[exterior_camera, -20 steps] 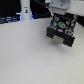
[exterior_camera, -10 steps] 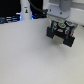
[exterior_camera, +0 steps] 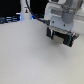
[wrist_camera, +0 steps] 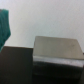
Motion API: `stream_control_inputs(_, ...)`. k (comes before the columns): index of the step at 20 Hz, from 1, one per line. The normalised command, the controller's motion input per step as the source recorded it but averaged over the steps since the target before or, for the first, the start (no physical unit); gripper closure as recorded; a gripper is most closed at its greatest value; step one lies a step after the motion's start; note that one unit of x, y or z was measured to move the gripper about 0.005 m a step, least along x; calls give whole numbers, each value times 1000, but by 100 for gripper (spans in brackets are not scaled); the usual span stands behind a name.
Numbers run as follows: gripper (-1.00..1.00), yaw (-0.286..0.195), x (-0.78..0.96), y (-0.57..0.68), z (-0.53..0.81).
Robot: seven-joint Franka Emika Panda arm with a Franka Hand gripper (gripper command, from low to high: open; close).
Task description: Open the kcup holder, insert the kcup into the holder, and close the kcup holder
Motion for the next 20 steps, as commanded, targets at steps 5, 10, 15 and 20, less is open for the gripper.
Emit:
stream_control_inputs(5, -100, 191, -189, 226, -202)
stream_control_inputs(10, -100, 136, -495, 327, -38)
stream_control_inputs(15, -100, 65, -540, 555, 14)
stream_control_inputs(20, -100, 40, -568, 649, 44)
